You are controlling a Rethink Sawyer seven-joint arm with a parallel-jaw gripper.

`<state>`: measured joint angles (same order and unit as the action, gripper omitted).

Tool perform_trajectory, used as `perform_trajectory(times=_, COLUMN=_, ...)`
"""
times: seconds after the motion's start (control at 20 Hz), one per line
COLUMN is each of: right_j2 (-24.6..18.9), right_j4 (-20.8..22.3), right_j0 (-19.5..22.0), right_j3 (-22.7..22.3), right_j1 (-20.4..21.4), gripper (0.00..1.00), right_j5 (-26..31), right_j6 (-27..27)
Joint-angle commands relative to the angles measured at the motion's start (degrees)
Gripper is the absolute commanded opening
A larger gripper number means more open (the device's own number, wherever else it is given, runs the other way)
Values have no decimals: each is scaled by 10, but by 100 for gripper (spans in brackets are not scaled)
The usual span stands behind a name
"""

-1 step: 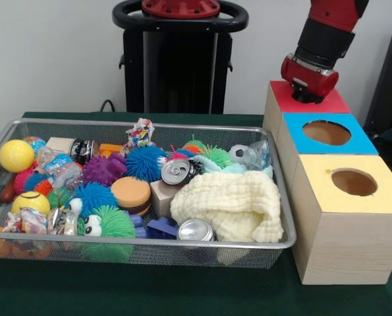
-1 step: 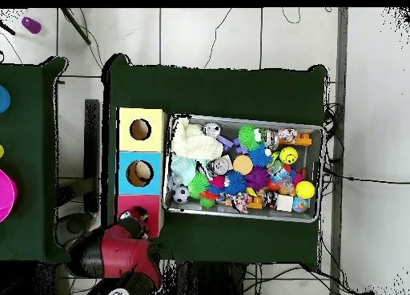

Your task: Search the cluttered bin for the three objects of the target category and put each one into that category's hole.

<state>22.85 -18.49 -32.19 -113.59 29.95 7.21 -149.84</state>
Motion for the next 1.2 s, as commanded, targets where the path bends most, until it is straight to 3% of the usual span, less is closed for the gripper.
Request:
perform_trajectory(times=0.05, right_j2=48, right_j4=68, right_j0=6, right_j3=25, right_j1=-44, gripper=0, right_j5=35, right_j6=18)
perform_trajectory(times=0.1, right_j2=49, right_j4=73, right_j0=5, right_j3=27, right_j1=-45, gripper=0, right_j5=37, right_j6=18)
perform_trajectory(times=0.15, right_j2=49, right_j4=78, right_j0=4, right_j3=29, right_j1=-45, gripper=100, right_j5=40, right_j6=19)
perform_trajectory(times=0.75, right_j2=61, right_j4=107, right_j0=9, right_j3=58, right_j1=-48, gripper=100, right_j5=74, right_j6=17)
perform_trajectory(times=1.2, right_j2=39, right_j4=136, right_j0=58, right_j3=120, right_j1=30, gripper=100, right_j5=280, right_j6=63)
